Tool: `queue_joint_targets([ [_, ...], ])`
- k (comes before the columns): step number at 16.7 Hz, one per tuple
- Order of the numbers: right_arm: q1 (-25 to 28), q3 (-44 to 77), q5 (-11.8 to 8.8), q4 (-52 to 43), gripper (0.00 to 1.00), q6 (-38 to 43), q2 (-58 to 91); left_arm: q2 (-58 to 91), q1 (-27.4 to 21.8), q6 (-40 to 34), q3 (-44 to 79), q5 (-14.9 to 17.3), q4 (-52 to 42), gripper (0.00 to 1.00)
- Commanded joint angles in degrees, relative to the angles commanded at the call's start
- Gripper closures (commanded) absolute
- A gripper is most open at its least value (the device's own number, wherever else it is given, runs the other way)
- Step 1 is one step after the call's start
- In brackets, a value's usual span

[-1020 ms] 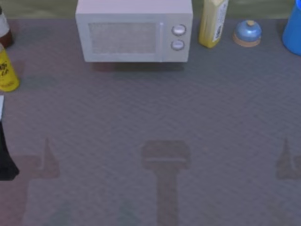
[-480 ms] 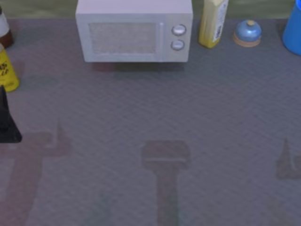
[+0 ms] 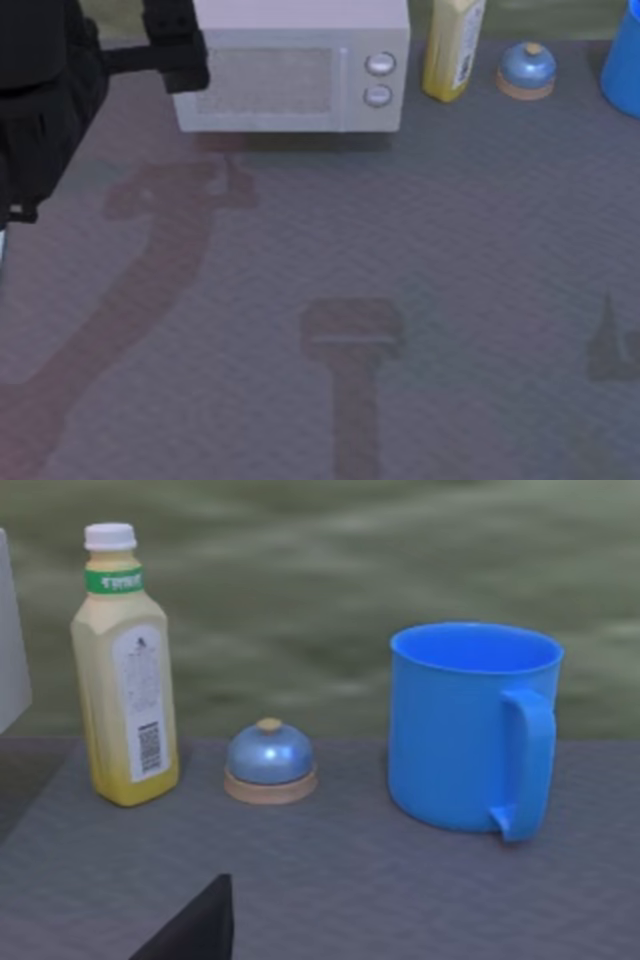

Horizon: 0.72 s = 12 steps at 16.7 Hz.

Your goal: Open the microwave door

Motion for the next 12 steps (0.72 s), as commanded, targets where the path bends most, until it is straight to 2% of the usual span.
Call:
queue_joint_targets([
  [4, 0.00, 0.00, 0.00, 0.00, 0.00, 0.00, 0.00, 21.90, -8.11, -4.55, 15.10, -7.25, -0.09, 0.00],
  [7, 0.00, 0.00, 0.00, 0.00, 0.00, 0.00, 0.00, 33.54, -12.82, -6.74, 23.13, -11.46, -0.90, 0.00],
  [10, 0.00, 0.00, 0.00, 0.00, 0.00, 0.00, 0.00, 40.41, -15.78, -7.89, 27.73, -14.09, -1.80, 0.00],
  [12, 0.00, 0.00, 0.00, 0.00, 0.00, 0.00, 0.00, 42.10, -16.50, -8.14, 28.85, -14.75, -2.11, 0.00],
])
